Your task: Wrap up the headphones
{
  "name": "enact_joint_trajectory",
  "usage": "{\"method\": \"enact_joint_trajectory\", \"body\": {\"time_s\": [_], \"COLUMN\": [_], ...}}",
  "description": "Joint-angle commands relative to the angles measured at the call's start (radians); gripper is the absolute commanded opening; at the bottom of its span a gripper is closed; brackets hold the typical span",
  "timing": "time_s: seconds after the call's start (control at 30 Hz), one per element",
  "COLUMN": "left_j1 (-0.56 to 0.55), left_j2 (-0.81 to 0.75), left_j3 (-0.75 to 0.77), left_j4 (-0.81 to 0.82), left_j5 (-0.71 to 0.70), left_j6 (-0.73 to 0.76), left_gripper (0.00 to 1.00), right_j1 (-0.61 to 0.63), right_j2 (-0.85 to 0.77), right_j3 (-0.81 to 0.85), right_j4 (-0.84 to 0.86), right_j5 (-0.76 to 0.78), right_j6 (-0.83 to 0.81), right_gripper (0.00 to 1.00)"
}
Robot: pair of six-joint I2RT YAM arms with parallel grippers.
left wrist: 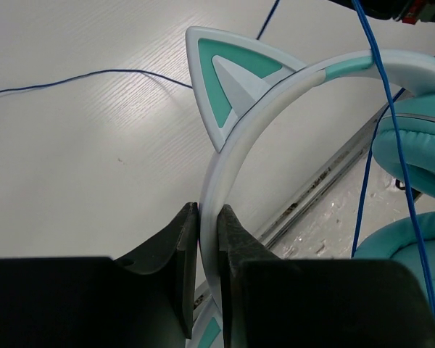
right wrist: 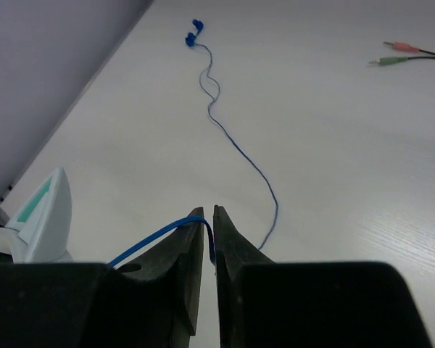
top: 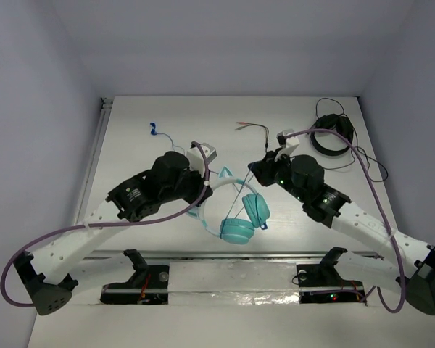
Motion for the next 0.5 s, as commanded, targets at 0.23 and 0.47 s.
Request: {"method": "enact_joint_trajectory", "body": {"time_s": [0.23, 0.47], "left_j1": [-0.006, -0.006], "left_j2": [-0.044, 0.002], "left_j3": [0.133, 0.227], "left_j4": [0.1, 0.069], "left_j5": [0.036, -0.05], "left_j6": [-0.056, -0.084], "left_gripper": [0.0, 0.0], "right_j1": [-0.087, -0.087], "right_j2": [0.028, 0.17], "right_j3": [-0.159, -0.177], "right_j4": [0.541, 0.72], "right_j5": [-0.387, -0.521], "right_j6": [0.131, 0.183], "right_gripper": [0.16, 0.38]}}
